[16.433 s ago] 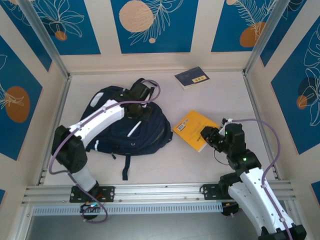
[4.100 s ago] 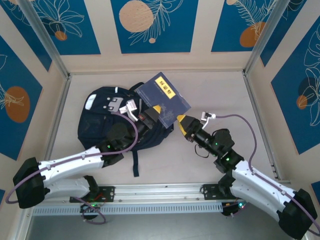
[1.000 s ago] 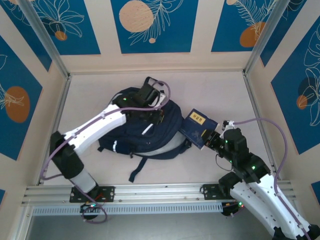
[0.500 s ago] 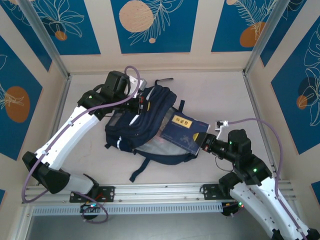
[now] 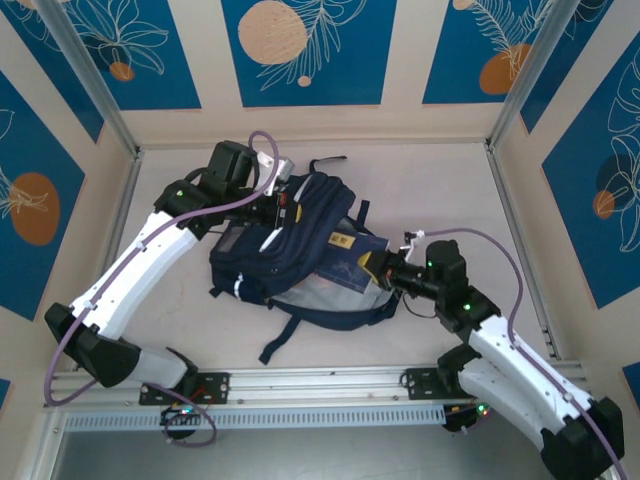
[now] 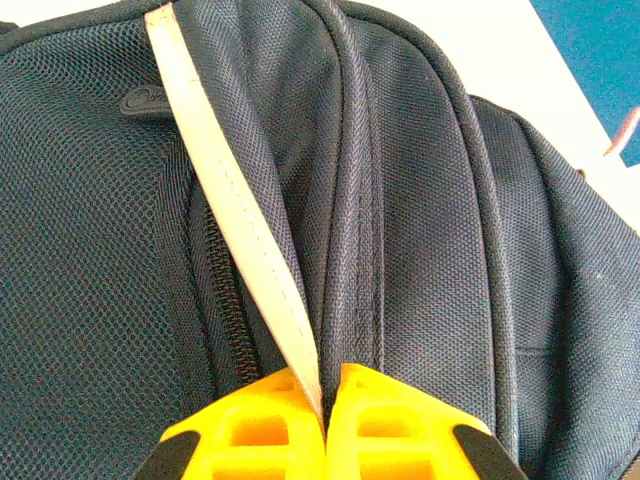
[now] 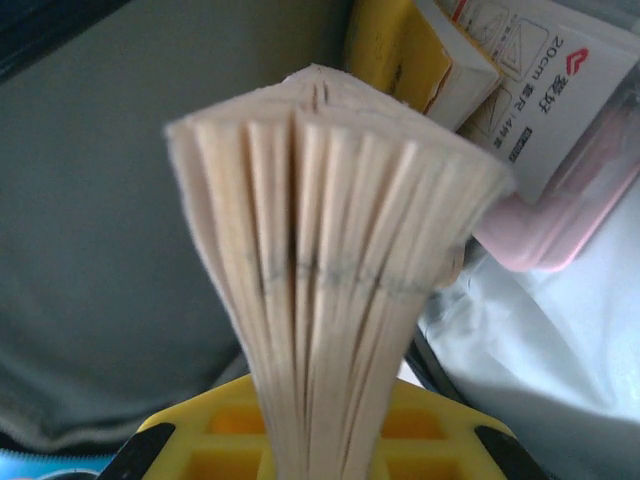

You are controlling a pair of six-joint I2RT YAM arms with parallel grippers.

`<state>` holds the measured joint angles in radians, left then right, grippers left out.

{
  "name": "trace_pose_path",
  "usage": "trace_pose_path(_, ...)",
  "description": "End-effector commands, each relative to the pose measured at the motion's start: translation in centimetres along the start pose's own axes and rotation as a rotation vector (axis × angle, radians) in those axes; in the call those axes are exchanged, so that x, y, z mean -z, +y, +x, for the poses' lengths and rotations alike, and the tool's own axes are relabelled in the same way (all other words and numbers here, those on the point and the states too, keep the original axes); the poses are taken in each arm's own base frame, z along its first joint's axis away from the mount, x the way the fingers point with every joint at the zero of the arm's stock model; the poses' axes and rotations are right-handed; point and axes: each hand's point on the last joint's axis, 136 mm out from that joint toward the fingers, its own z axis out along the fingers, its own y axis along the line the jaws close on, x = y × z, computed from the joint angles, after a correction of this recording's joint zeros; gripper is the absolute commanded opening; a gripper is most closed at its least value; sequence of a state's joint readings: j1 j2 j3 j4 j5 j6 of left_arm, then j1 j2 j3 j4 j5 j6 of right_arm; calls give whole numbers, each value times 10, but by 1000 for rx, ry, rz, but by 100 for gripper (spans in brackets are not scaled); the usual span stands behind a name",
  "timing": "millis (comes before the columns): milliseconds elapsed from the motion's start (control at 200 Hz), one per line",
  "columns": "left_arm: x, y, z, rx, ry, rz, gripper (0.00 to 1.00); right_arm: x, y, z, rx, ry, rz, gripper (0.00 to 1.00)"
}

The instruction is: Pack the student bag

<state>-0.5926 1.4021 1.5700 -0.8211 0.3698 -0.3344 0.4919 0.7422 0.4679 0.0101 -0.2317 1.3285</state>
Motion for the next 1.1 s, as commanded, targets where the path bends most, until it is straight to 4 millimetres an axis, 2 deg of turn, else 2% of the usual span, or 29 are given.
trace_pose_path(0, 33, -45, -52, -101, -206, 161, 0, -14, 28, -19, 40, -62, -85, 0)
trace_pose_path(90, 32, -48, -55, -99, -206, 181, 0, -35, 19, -27, 30, -69, -23, 0)
trace_pose_path(365, 20, -52, -57, -65, -188, 238, 0, -114, 27, -36, 106, -48, 50, 0)
trace_pose_path(420, 16, -52, -57, -54, -185, 244, 0, -130, 18, -38, 85, -52, 90, 0)
trace_pose_path(510, 11, -51, -58, -40, -184, 254, 0, -146, -10, -47, -23, -125, 185, 0)
trace_pose_path(605, 5, -47, -62, -7, -190, 247, 0, -166, -7, -55, 4, -171, 181, 1)
trace_pose_path(690, -3, -45, -65, 21, -184, 250, 0, -192, 9, -57, 59, -128, 128, 7)
trace_pose_path(735, -7, -44, -66, 30, -182, 251, 0, -205, 18, -55, 95, -82, 92, 12)
trace_pose_path(770, -9, -41, -67, 38, -180, 246, 0, -212, 24, -53, 122, -49, 74, 21)
trace_pose_path(850, -15, -36, -66, 48, -177, 224, 0, -210, 21, -53, 164, -18, 124, 39)
trace_pose_path(960, -20, -25, -65, 66, -183, 184, 0, -179, 5, -54, 230, -58, 219, 62)
trace_pose_path(1005, -23, -21, -65, 74, -183, 175, 0, -164, -2, -53, 246, -60, 248, 67)
trace_pose_path(1095, -32, -15, -64, 92, -175, 163, 0, -131, -17, -49, 261, -52, 303, 69)
